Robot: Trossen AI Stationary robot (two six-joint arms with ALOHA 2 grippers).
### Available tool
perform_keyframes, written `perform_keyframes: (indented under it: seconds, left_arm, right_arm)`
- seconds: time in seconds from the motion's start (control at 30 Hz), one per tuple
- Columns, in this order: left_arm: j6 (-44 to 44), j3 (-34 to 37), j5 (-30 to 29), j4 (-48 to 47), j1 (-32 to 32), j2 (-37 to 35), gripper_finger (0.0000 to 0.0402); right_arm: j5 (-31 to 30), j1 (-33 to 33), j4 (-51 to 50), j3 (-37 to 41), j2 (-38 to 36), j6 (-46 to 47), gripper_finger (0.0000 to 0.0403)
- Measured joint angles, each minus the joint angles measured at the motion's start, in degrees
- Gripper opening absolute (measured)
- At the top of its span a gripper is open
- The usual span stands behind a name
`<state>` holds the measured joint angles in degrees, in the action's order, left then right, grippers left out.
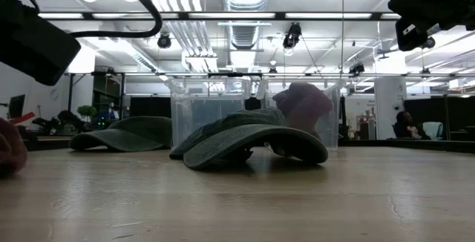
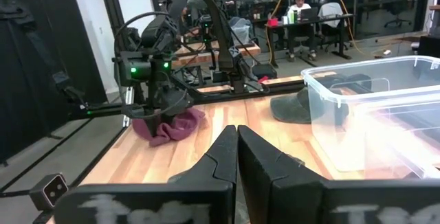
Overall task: Pick & Place hat
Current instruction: Put the red cap into the right transparent bin
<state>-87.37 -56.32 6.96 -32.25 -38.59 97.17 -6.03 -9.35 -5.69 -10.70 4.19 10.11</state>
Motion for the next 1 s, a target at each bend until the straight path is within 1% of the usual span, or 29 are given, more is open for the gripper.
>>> perform_keyframes:
  seconds: [0.1, 0.17, 0.27, 0.3, 0.47, 0.6, 0.7, 0.87, 1.0]
  left_arm:
    - [-0.8, 0.3, 0.0, -0.2, 0.0, -0.1, 0.0136]
    - [-0.8, 0.0, -0.2, -0.9, 0.0, -0.1, 0.0099]
    - [0.9, -1.1, -3.4, -2.0, 0.0, -0.5, 0.0025]
    - [1.3, -1.5, -4.9, -2.4, 0.0, -0.8, 0.0016]
    - [2.3, -5.7, -10.3, -8.6, 0.4, -1.9, 0.0008]
    - [4.1, -11.9, -13.4, -18.0, 0.7, -3.4, 0.0007]
    - [4.9, -18.0, -16.3, -26.0, 0.9, -4.7, 0.0007]
    - [5.3, -30.5, -24.4, -36.7, 1.1, -6.3, 0.0007]
    - [7.7, -40.1, -34.0, -39.5, 1.4, -6.5, 0.0007]
  right_arm:
    - [0.0, 0.0, 0.0, 0.0, 0.0, 0.0, 0.0008]
    - [0.0, 0.0, 0.0, 0.0, 0.0, 0.0, 0.0008]
    - [0.0, 0.0, 0.0, 0.0, 0.0, 0.0, 0.0008]
    - [0.0, 0.0, 0.0, 0.0, 0.0, 0.0, 0.0008]
    - [0.0, 0.0, 0.0, 0.0, 0.0, 0.0, 0.0008]
    - [0.0, 0.0, 0.0, 0.0, 0.0, 0.0, 0.0008]
    - [0.0, 0.0, 0.0, 0.0, 0.0, 0.0, 0.0008]
    - [0.0, 0.0, 0.0, 0.0, 0.0, -0.2, 0.0008]
    - [0.0, 0.0, 0.0, 0.0, 0.0, -0.2, 0.0008]
